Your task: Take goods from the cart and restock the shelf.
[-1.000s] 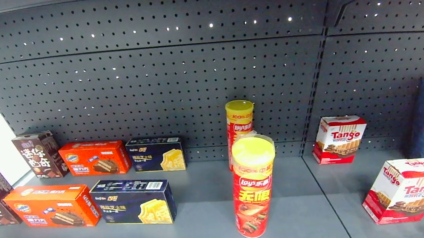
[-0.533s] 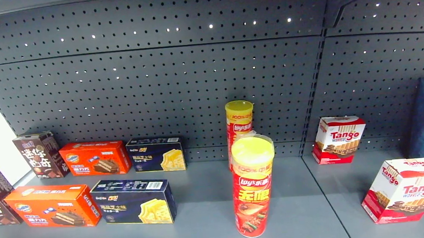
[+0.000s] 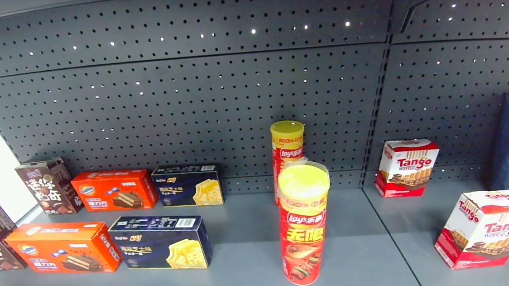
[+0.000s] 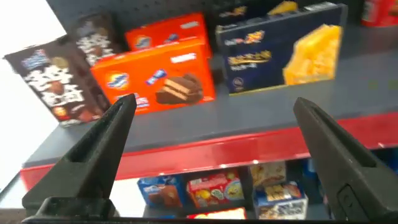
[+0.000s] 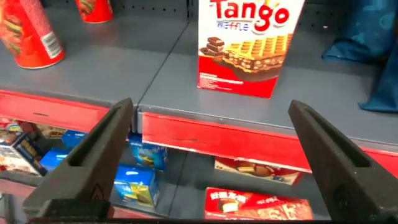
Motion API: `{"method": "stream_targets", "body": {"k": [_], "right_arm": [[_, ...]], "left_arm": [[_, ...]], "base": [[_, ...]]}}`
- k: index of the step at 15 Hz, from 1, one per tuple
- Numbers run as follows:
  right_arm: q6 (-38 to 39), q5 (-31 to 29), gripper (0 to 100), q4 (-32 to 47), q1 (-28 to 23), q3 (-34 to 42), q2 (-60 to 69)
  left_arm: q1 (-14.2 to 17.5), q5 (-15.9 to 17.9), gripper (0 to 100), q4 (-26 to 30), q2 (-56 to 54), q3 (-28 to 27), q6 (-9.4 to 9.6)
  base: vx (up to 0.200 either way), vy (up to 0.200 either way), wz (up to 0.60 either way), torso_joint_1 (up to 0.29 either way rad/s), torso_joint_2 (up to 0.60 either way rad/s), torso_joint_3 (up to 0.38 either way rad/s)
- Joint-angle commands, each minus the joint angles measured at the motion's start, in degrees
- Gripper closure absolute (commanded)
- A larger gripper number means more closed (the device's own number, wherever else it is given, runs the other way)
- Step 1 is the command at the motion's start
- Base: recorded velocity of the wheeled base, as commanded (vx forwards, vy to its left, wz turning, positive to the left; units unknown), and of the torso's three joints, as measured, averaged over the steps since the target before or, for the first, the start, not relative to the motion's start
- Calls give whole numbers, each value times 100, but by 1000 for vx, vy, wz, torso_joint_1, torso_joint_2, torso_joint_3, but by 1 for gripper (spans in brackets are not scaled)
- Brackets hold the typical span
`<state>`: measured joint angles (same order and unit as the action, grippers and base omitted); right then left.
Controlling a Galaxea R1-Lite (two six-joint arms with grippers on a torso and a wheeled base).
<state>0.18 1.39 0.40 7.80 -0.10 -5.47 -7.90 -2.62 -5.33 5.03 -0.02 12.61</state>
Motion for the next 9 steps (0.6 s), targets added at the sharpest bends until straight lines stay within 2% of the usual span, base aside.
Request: {"method": "stream_targets", "body": {"k": [1,2,3,5,7,9], "right_arm": [[96,-25,0,-14,2,10,-6],[34,-16,0,-5,2,10,-6],[34,-7,0,-5,2,10,-6],[34,-7,0,-5,2,10,-6],[34,-7,0,-5,2,10,-6],[34,-7,0,-5,2,10,-6]], "left_arm": [[-1,412,0,172,24,2,23],[-1,921,0,225,24,2,-12],[-19,1220,0,234,33,2,-21],[-142,2073,0,392,33,-68,-30],[-115,2002,0,506,33,-103,-48],[-98,781,0,331,33,-33,-100]], "base": [[0,0,0,0,0,0],[0,0,0,0,0,0],[0,0,0,0,0,0],[0,0,0,0,0,0],[0,0,0,0,0,0],[0,0,0,0,0,0]]}}
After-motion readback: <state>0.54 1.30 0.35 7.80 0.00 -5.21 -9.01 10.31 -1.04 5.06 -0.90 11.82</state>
